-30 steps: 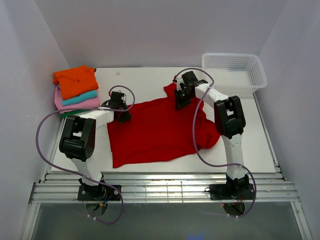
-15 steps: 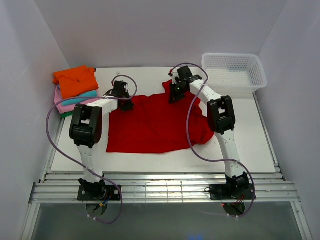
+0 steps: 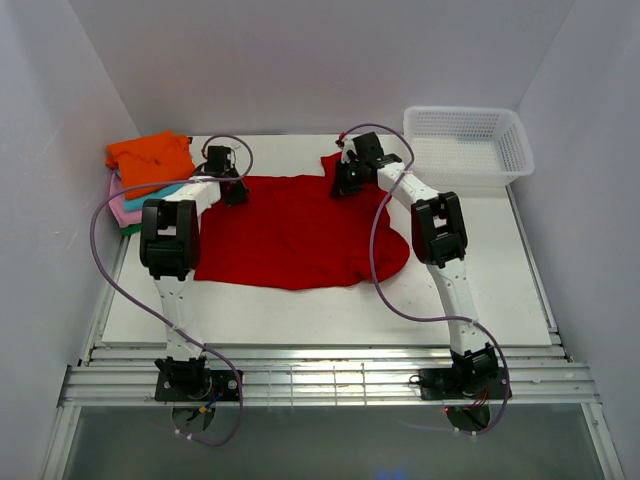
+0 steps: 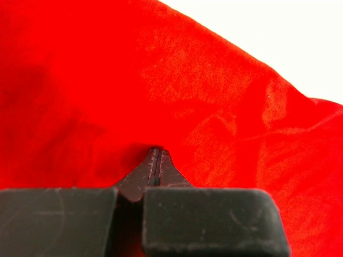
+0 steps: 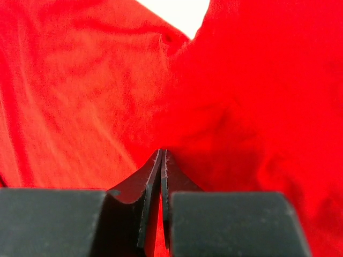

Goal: Fold and stack the t-shirts
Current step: Flatten the tshirt out

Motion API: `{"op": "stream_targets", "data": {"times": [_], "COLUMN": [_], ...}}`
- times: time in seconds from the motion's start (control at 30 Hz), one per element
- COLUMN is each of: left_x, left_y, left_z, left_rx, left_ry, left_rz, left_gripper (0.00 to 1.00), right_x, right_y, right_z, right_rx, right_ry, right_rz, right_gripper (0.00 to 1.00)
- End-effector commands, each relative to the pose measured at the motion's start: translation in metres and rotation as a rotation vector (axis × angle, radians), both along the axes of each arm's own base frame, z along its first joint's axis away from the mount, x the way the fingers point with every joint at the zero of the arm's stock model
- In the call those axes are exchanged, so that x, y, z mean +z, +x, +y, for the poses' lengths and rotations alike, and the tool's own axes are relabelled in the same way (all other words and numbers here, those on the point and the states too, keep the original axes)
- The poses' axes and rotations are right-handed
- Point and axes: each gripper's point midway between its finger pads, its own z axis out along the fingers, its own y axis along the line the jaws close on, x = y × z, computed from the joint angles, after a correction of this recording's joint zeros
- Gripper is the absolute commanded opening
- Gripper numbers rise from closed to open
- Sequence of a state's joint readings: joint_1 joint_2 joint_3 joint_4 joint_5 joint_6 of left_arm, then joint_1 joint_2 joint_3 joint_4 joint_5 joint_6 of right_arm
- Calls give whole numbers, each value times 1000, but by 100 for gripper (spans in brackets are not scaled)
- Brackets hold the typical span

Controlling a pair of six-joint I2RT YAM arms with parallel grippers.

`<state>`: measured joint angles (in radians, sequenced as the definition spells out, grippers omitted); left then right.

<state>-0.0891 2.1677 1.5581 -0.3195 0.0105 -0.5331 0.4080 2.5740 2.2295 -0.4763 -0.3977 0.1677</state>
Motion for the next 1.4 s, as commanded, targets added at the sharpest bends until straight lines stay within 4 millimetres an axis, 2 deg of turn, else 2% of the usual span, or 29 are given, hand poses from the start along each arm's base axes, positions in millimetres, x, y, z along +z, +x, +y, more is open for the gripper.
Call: {"op": "stream_targets", "data": {"times": [0.0, 0.03, 0.1, 0.13, 0.2, 0.27, 0.33, 0.5, 0.53, 0.7, 0.73, 0.83, 0.87, 0.97, 1.07, 1.2, 1.37], "left_x": [-1, 2, 15, 20, 35, 42, 46, 54, 64, 74, 84, 82, 86, 78, 71, 56, 35], "left_y": [-1, 1, 6, 8, 14, 16, 15, 3, 2, -15, -16, -30, -32, -43, -53, -67, -86], "left_z": [15, 15, 14, 13, 13, 8, 7, 1, -4, -24, -27, -34, -36, -38, -37, -41, -45], "left_rx": [4, 7, 2, 2, -4, -26, -29, -35, -43, -85, -89, -103, -106, -112, -114, -127, -137], "left_ry": [36, 36, 34, 32, 32, 8, 2, -7, -10, -23, -25, -28, -29, -36, -38, -51, -61], "left_rz": [33, 24, -10, -25, -64, -73, -76, -83, -107, -115, -136, -130, -139, -118, -102, -66, -22], "left_gripper": [0, 0, 0, 0, 0, 0, 0, 0, 0, 0, 0, 0, 0, 0, 0, 0, 0], "right_x": [-22, 5, 11, 35, 54, 61, 63, 53, 45, 20, 15, 3, 3, 5, 21, 39, 43], "right_y": [-13, -9, -13, -12, -15, -18, -22, -37, -43, -55, -57, -59, -60, -63, -61, -65, -68], "right_z": [-14, -17, -28, -31, -39, -45, -55, -81, -86, -104, -107, -115, -119, -135, -158, -182, -214], "right_rx": [-30, -40, -56, -64, -77, -88, -104, -143, -144, -165, -165, -181, -191, -236, -307, -358, -418], "right_ry": [-71, -67, -110, -105, -127, -146, -192, -298, -319, -406, -420, -470, -489, -561, -654, -743, -873], "right_rz": [6, -50, -84, -131, -175, -185, -179, -155, -139, -96, -83, -62, -52, -44, -92, -131, -138], "right_gripper": [8, 8, 8, 8, 9, 9, 9, 9, 8, 8, 8, 8, 8, 8, 8, 8, 8]}}
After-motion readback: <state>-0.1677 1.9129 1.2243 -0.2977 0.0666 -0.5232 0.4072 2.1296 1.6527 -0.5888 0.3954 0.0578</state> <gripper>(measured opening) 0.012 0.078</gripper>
